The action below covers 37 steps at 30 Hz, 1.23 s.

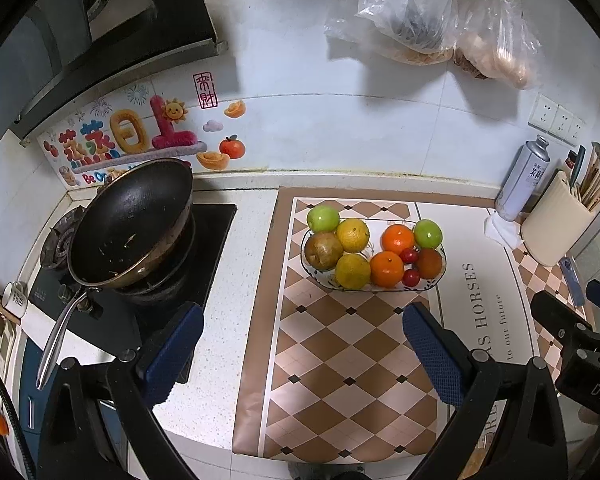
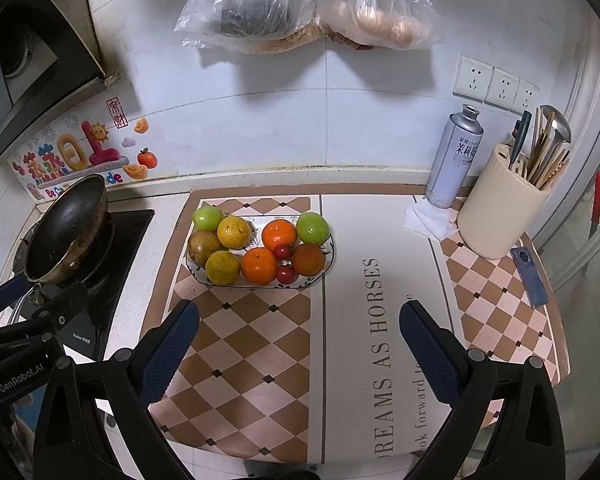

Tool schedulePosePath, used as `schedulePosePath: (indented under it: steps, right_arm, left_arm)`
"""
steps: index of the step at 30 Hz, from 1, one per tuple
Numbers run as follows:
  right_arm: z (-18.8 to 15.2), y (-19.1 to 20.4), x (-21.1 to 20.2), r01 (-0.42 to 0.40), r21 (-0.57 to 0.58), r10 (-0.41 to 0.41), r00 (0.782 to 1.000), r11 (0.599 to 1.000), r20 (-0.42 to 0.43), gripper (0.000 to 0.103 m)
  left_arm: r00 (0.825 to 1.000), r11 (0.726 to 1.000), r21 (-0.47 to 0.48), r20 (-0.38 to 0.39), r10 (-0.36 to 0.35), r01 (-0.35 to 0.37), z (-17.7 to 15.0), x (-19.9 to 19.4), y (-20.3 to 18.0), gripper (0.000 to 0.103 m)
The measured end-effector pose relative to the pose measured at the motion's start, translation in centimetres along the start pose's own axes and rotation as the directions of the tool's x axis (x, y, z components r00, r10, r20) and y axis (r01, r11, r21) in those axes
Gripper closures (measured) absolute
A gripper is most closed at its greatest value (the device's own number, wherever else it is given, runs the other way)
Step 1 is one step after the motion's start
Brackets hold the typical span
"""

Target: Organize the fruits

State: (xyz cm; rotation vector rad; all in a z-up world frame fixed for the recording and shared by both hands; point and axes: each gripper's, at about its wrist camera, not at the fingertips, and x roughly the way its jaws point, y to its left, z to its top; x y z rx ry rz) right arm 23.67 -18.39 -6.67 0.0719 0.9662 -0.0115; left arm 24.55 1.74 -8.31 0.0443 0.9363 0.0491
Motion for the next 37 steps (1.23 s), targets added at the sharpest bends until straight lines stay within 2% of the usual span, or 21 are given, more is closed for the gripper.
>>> schedulePosePath:
  steps: [37]
  right_arm:
    - [-1.3,-1.3,-3.4,0.005,0.01,-0.006,0.999,1.0,0.034,0.001]
  left_arm:
    - [0.999,1.0,0.015,0.046,-0.013,0.013,-1.3,-2.7,-1.1,0.001]
